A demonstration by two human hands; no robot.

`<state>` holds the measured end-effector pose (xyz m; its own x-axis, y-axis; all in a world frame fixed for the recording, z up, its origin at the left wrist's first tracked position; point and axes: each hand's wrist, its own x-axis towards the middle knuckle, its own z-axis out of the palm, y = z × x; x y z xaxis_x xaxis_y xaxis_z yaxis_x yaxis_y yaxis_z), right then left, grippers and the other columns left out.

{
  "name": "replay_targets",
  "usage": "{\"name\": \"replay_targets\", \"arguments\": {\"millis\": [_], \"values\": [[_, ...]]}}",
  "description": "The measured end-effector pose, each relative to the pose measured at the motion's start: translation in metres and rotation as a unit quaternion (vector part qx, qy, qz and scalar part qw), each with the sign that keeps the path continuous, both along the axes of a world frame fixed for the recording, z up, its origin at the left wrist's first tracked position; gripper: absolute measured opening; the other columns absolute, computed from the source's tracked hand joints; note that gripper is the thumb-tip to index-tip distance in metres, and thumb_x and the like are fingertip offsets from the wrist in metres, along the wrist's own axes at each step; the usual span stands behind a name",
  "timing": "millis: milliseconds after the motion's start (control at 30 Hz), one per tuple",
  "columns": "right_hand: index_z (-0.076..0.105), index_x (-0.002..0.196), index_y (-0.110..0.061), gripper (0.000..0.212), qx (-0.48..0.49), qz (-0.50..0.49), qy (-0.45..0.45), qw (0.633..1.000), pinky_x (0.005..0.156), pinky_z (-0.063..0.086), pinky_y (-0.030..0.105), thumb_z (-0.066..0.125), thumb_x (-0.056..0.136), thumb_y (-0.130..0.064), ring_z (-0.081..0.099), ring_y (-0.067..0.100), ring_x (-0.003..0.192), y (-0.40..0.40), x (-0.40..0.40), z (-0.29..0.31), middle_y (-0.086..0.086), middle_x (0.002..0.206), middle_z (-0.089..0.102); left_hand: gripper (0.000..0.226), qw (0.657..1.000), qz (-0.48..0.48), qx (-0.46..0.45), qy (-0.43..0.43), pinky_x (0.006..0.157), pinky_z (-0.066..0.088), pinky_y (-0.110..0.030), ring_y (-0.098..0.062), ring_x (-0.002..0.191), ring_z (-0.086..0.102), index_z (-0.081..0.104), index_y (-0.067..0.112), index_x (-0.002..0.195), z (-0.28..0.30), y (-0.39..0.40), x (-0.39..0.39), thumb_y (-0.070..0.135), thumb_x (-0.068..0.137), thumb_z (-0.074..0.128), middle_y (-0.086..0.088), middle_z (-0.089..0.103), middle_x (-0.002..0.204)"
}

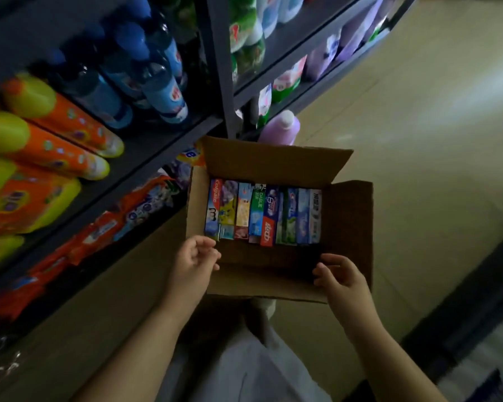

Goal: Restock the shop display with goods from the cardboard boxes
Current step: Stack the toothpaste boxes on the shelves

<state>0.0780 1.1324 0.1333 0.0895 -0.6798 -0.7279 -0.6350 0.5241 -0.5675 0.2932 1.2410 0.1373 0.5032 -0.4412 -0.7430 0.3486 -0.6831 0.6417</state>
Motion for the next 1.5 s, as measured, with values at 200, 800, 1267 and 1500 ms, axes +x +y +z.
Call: {"name": "replay_targets", "arguments": {"millis": [200, 800, 1267, 1500], "values": [[0.054, 0.122, -0.023, 0.028, 0.034, 0.019, 0.036, 0.999, 0.068, 0.049, 0.021, 0.057, 0.094, -0.025, 0.063, 0.008, 0.087, 0.000, 0.023, -0.099, -0.005, 0.099, 0.064, 0.009, 0.997, -0.050, 0.052, 0.000, 0.070, 0.045, -0.024, -0.015, 0.081, 0.060, 0.056, 0.021, 0.097, -0.088, -0.011, 0.004, 0.013, 0.094, 0.053, -0.004, 0.061, 0.097], [0.052, 0.125, -0.027, 0.034, 0.091, 0.066, 0.115, 0.987, 0.088, 0.055, 0.037, 0.059, 0.092, -0.031, 0.061, 0.014, 0.104, 0.026, 0.061, -0.262, -0.004, 0.117, 0.060, 0.014, 0.987, -0.127, 0.099, -0.025, 0.072, 0.048, -0.028, -0.020, 0.089, 0.060, 0.051, 0.023, 0.106, -0.240, -0.006, 0.011, 0.014, 0.095, 0.052, 0.001, 0.056, 0.097], [0.040, 0.137, -0.023, 0.046, 0.006, 0.169, 0.066, 0.983, 0.074, 0.049, 0.021, 0.057, 0.094, -0.027, 0.054, 0.007, 0.101, -0.017, 0.095, -0.311, -0.001, 0.129, 0.055, 0.017, 0.985, -0.142, 0.060, -0.080, 0.062, 0.045, -0.019, -0.005, 0.081, 0.054, 0.047, 0.026, 0.108, -0.272, -0.025, 0.026, 0.015, 0.095, 0.052, 0.010, 0.051, 0.093], [0.034, 0.144, -0.018, 0.064, -0.129, 0.265, 0.027, 0.955, 0.104, 0.044, 0.039, 0.063, 0.090, -0.036, 0.047, 0.021, 0.127, -0.064, 0.133, -0.373, 0.003, 0.140, 0.046, 0.022, 0.987, -0.135, 0.020, -0.083, 0.069, 0.047, -0.024, -0.006, 0.083, 0.057, 0.043, 0.036, 0.108, -0.286, -0.028, 0.019, 0.022, 0.095, 0.054, 0.012, 0.054, 0.099]]}}
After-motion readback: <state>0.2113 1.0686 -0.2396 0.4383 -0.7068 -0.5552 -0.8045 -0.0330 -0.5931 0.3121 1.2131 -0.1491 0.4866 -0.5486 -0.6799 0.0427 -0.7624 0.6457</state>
